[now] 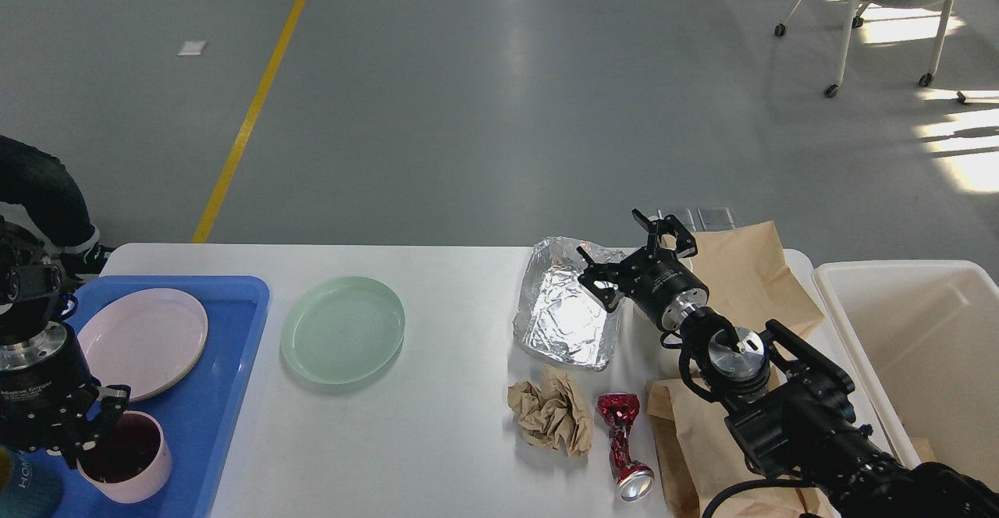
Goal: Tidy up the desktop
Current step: 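Lift the pink mug and set it on the blue tray, then release the mug and move the left gripper to the green plate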
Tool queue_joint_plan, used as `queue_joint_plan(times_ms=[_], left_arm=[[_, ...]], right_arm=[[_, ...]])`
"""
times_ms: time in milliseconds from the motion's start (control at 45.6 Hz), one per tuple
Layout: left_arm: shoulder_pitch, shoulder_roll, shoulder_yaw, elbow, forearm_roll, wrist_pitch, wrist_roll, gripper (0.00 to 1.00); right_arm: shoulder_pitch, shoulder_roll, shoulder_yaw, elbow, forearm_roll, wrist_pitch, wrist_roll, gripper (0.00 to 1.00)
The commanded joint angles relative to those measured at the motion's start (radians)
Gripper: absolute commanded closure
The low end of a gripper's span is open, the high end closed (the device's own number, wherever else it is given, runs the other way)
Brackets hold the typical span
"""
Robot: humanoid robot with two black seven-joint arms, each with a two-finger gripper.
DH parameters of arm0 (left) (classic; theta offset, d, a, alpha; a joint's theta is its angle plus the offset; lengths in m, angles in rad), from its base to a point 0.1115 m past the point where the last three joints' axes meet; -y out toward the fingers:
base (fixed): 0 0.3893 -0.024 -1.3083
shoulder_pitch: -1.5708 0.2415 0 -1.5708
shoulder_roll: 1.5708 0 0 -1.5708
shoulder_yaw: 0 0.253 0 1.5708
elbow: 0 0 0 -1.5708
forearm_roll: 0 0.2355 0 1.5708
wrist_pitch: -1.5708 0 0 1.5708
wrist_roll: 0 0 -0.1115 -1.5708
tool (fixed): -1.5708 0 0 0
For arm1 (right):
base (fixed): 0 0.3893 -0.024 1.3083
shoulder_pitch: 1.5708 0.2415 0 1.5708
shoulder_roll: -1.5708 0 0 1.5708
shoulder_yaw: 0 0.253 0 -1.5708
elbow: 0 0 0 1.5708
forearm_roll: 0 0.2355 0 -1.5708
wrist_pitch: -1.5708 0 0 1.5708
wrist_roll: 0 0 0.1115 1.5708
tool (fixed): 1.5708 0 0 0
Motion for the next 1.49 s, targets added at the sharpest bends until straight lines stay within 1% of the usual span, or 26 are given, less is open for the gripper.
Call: queue_joint_plan(times_ms=[0,219,329,373,416,460,614,658,701,789,921,1162,1184,1227,1359,1403,1469], left_arm=[[0.001,0.000,0.001,0.004,0.000,0.000,0.000,0.87],[-0.007,0.000,0.008,0.004,0.001,0.000,0.000,0.81],[-0.019,0.000,0.014,-0.009,0.001,0.000,-0.002,0.74],[-0.027,0.002,0.019,-0.018,0.003,0.000,0.000,0.68],[-0.038,0.003,0.025,-0.024,0.003,0.000,0.002,0.60],[-0.055,0.002,0.042,-0.035,0.003,0.000,0.000,0.53],[-0.137,0.009,0.088,-0.052,0.003,0.000,-0.002,0.34],[-0.159,0.011,0.093,-0.049,0.003,0.000,-0.002,0.28],[-0.176,0.011,0.093,-0.047,0.003,0.000,-0.002,0.24],[-0.209,0.008,0.093,-0.039,0.003,0.000,-0.003,0.21],[-0.252,-0.005,0.088,-0.033,0.000,0.000,-0.003,0.19],[-0.335,-0.077,0.090,-0.036,-0.008,0.000,-0.009,0.16],[-0.344,-0.080,0.090,-0.036,-0.008,0.000,-0.015,0.16],[-0.360,-0.089,0.093,-0.036,-0.008,0.000,-0.041,0.16],[-0.374,-0.126,0.099,-0.045,-0.008,0.000,-0.150,0.16],[-0.372,-0.136,0.099,-0.045,-0.008,0.003,-0.164,0.16],[-0.363,-0.150,0.097,-0.045,-0.008,0.071,-0.158,0.16]], right_arm=[[-0.001,0.000,0.000,0.000,0.000,0.000,0.000,0.00],[-0.001,0.000,0.000,0.000,0.000,0.000,0.000,0.00],[-0.001,0.000,0.000,0.000,0.000,0.000,0.000,0.00],[-0.001,0.000,0.000,0.000,0.000,0.000,0.000,0.00],[0.001,0.000,0.000,0.000,0.000,0.000,0.000,0.00],[-0.001,0.000,0.000,0.000,0.000,0.000,0.000,0.00],[-0.001,0.000,0.000,0.000,0.000,0.000,0.000,0.00],[-0.001,0.000,0.000,0.000,0.000,0.000,0.000,0.00],[0.001,0.000,0.000,0.000,0.000,0.000,0.000,0.00],[0.001,0.000,0.000,0.000,0.000,0.000,0.000,0.00],[-0.001,0.000,0.000,0.000,0.000,0.000,0.000,0.00],[0.001,0.000,0.000,0.000,0.000,0.000,0.000,0.00],[0.001,0.000,0.000,0.000,0.000,0.000,0.000,0.00],[-0.001,0.000,0.000,0.000,0.000,0.000,0.000,0.00],[-0.001,0.000,0.000,0.000,0.000,0.000,0.000,0.00],[0.001,0.000,0.000,0.000,0.000,0.000,0.000,0.00],[-0.001,0.000,0.000,0.000,0.000,0.000,0.000,0.00]])
